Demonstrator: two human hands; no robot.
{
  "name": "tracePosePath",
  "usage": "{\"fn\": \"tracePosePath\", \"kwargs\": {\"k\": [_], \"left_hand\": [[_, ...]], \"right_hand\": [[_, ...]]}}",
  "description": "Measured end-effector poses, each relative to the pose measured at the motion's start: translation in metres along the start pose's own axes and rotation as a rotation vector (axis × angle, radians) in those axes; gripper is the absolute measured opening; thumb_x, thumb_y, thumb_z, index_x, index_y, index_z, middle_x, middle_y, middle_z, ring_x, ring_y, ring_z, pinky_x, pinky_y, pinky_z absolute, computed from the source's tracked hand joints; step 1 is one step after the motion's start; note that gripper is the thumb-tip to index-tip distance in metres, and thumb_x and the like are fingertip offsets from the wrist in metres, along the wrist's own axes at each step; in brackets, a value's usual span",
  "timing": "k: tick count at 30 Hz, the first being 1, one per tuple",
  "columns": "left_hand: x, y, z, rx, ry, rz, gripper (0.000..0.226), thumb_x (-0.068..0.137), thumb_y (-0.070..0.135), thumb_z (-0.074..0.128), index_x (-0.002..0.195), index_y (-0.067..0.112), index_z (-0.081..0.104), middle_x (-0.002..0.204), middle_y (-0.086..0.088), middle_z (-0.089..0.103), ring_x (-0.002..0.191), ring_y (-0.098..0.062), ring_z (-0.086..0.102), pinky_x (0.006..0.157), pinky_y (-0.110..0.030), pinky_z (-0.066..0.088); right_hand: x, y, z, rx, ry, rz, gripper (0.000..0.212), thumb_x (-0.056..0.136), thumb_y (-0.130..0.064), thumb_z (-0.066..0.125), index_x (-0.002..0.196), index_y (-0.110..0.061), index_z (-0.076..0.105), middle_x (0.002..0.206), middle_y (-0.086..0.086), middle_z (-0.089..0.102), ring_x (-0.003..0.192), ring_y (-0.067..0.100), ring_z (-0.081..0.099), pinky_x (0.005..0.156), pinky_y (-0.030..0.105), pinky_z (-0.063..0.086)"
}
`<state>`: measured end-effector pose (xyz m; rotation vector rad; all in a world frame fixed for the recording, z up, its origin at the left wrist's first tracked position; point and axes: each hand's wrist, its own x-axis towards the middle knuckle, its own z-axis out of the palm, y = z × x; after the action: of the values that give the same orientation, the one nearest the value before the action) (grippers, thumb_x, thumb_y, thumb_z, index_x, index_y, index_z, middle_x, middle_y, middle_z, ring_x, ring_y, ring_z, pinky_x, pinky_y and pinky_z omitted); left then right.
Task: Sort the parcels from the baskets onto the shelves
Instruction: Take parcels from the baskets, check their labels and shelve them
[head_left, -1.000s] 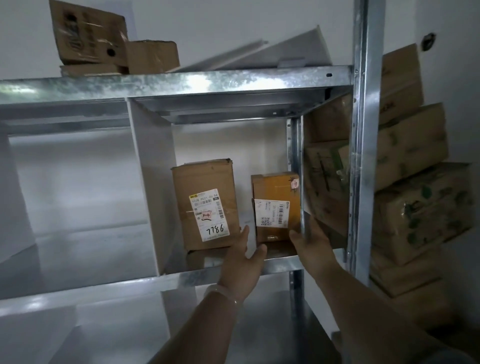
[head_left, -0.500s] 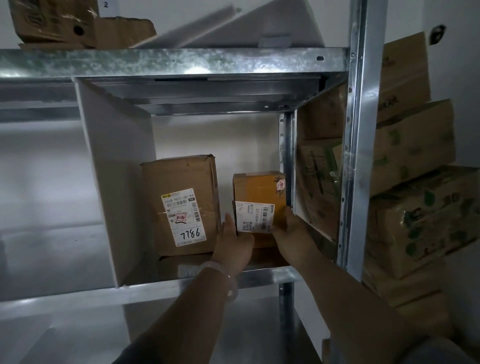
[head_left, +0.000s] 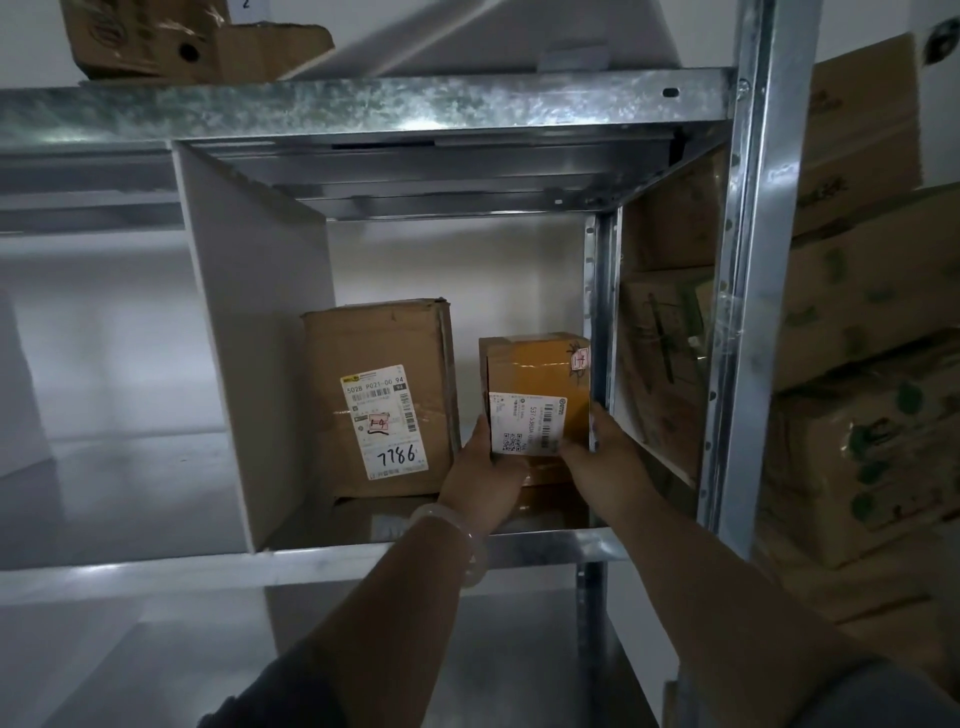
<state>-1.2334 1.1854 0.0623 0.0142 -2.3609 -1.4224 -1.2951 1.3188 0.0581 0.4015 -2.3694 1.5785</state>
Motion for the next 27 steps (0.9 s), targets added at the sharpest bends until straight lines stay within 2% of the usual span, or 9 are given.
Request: {"fn": "tracePosePath", "kwargs": {"k": [4,7,9,10,13,16,19,24,27], "left_hand": [[-0.017,-0.001,-0.011,0.025,0.017,0.043,0.051,0.099,0.020,0.051,0.146,0.031,0.033,0.120,0.021,0.041,0.114,0.000,0.038,0.064,0.002,0.041],[-0.040,0.002,-0.033,0.035,0.014,0.059,0.052,0.096,0.034,0.054,0.145,0.030,0.035,0.141,0.019,0.045,0.131,-0.008,0.044,0.106,-0.025,0.040],[-0.062,0.001,-0.053,0.050,0.047,0.080,0.036,0.098,0.025,0.053,0.133,0.026,0.042,0.125,0.023,0.047,0.113,0.001,0.047,0.099,-0.019,0.036],[-0.073,-0.001,-0.065,0.036,0.082,0.084,0.040,0.098,0.020,0.053,0.137,0.027,0.042,0.121,0.020,0.047,0.108,0.000,0.048,0.091,-0.013,0.037],[-0.115,-0.008,-0.114,0.040,0.203,0.136,0.047,0.095,0.013,0.055,0.138,0.029,0.046,0.133,0.010,0.055,0.118,-0.011,0.056,0.084,-0.007,0.042],[-0.167,-0.030,-0.175,0.093,0.289,0.075,0.050,0.094,0.020,0.060,0.139,0.035,0.045,0.131,0.011,0.054,0.117,-0.008,0.052,0.095,-0.019,0.042],[-0.226,-0.064,-0.248,0.176,0.429,-0.026,0.063,0.093,0.032,0.063,0.149,0.031,0.035,0.149,0.004,0.042,0.134,-0.014,0.045,0.111,-0.037,0.038],[-0.344,-0.120,-0.369,0.253,0.639,-0.216,0.059,0.094,0.032,0.061,0.149,0.030,0.037,0.148,0.000,0.045,0.135,-0.019,0.044,0.114,-0.039,0.034],[-0.411,-0.147,-0.426,0.232,0.748,-0.307,0.058,0.095,0.031,0.060,0.148,0.029,0.037,0.150,0.001,0.042,0.137,-0.019,0.042,0.115,-0.040,0.034]], "right_hand": [[-0.018,-0.003,0.003,0.026,0.014,-0.054,0.033,0.096,-0.047,0.049,0.126,-0.035,0.048,0.128,-0.005,0.060,0.114,0.021,0.059,0.100,0.044,0.048],[-0.042,-0.014,0.014,0.044,0.019,-0.096,0.034,0.094,-0.051,0.048,0.124,-0.034,0.049,0.123,-0.007,0.060,0.113,0.019,0.060,0.099,0.040,0.049],[-0.065,-0.030,0.027,0.045,0.021,-0.147,0.039,0.096,-0.043,0.052,0.133,-0.031,0.046,0.128,-0.012,0.053,0.116,0.010,0.053,0.099,0.029,0.044],[-0.079,-0.039,0.036,0.046,0.016,-0.183,0.045,0.096,-0.037,0.054,0.139,-0.030,0.042,0.129,-0.016,0.046,0.115,0.005,0.047,0.095,0.021,0.041],[-0.125,-0.075,0.077,0.082,-0.031,-0.270,0.042,0.098,-0.035,0.051,0.139,-0.035,0.043,0.130,-0.024,0.047,0.111,-0.004,0.043,0.087,0.008,0.041],[-0.170,-0.111,0.138,0.170,-0.156,-0.331,0.035,0.095,-0.039,0.054,0.129,-0.038,0.052,0.126,-0.033,0.055,0.114,-0.010,0.051,0.104,0.022,0.043],[-0.223,-0.146,0.207,0.174,-0.270,-0.302,0.052,0.094,-0.043,0.054,0.143,-0.037,0.040,0.142,-0.017,0.044,0.128,0.004,0.044,0.112,0.034,0.036],[-0.327,-0.195,0.324,0.217,-0.518,-0.322,0.057,0.093,-0.042,0.056,0.147,-0.035,0.036,0.152,-0.012,0.038,0.136,0.010,0.041,0.109,0.032,0.038],[-0.389,-0.219,0.388,0.245,-0.679,-0.298,0.059,0.093,-0.043,0.056,0.147,-0.034,0.035,0.151,-0.009,0.039,0.137,0.014,0.040,0.097,0.027,0.045]]}}
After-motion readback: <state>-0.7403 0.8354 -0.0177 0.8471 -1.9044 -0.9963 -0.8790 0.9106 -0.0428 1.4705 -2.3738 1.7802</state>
